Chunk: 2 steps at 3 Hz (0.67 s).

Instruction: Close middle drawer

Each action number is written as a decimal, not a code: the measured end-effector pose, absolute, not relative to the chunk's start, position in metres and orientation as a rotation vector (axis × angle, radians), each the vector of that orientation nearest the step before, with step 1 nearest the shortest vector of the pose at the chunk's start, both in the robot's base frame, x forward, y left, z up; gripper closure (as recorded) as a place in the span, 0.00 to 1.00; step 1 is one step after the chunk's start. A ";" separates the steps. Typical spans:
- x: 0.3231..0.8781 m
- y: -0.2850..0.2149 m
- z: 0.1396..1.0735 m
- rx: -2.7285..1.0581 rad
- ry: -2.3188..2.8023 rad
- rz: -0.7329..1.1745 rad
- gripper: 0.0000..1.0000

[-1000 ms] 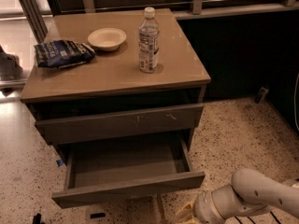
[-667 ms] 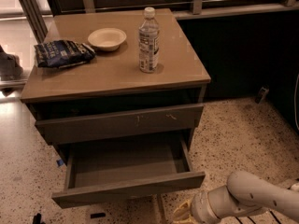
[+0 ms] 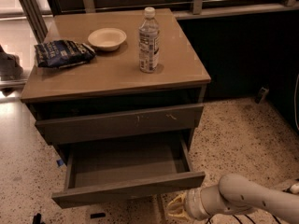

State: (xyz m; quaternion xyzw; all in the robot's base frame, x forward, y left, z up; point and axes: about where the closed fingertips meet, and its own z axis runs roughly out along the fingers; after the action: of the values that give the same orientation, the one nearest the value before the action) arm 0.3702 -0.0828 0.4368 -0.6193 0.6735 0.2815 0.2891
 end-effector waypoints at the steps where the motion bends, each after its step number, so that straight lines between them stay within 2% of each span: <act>1: 0.378 -0.087 0.433 -1.626 1.782 0.684 1.00; 2: 0.393 -0.087 0.435 -1.622 1.742 0.589 1.00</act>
Offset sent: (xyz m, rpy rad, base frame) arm 0.0443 -0.0073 0.0044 -0.0329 -0.2525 -0.0752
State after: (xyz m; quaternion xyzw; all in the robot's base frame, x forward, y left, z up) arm 0.3927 -0.0873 0.4351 -0.6227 0.6685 0.2261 0.3380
